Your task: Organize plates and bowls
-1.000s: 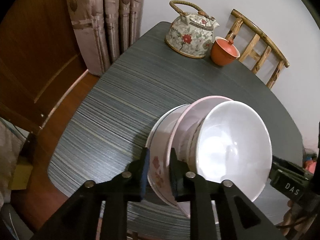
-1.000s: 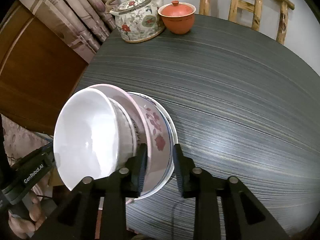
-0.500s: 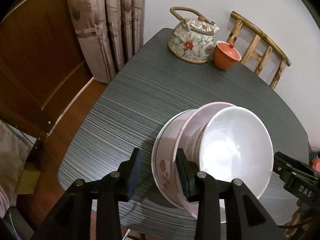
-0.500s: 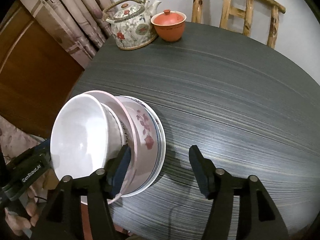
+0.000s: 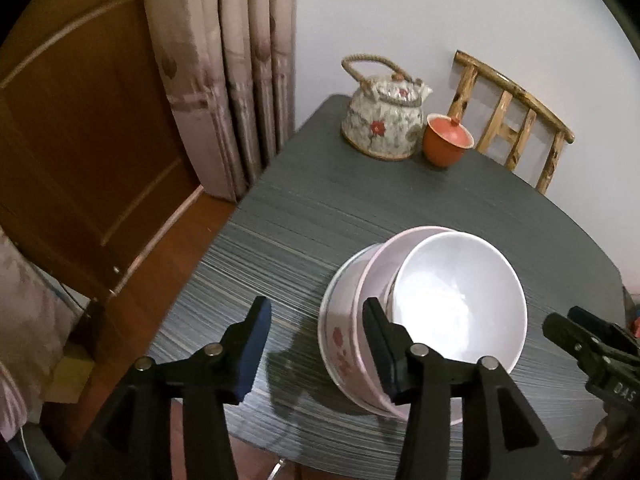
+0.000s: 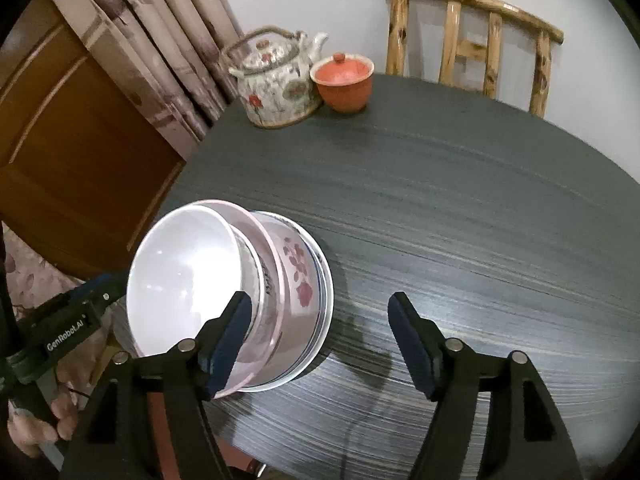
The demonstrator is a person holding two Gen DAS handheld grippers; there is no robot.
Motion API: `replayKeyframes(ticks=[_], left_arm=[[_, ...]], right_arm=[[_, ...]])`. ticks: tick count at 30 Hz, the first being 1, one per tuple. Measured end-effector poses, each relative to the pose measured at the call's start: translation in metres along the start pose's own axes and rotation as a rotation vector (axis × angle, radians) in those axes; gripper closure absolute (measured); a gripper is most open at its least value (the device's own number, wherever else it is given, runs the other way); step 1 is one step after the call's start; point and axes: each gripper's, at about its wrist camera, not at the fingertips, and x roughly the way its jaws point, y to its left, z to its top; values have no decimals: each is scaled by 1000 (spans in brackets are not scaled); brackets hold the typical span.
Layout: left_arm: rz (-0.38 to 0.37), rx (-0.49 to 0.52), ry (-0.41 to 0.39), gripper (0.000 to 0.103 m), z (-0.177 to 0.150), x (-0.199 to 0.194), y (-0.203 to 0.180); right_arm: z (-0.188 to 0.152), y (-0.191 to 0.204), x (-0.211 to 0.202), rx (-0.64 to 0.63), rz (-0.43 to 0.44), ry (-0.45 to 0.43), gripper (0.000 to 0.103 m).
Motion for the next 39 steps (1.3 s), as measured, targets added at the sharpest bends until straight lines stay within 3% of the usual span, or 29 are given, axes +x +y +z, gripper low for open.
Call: replayKeyframes(ticks=[7,20,25,39], left_arm=[[1,19,-54,49,-25,-25,-10],[40,52,-110,45,-80,-47,-39],[35,84,-103,45,-93,-46,-52],[22,125,-100,45,-107,-42,-59]], right_arm=[[-21,3,-21,-51,14,-69,26],[-89,18,-41,-71,21,-152,3],[-114,18,-43,-93,-37,-197,2],[-137,21,-35,-129,-81,-190,1]])
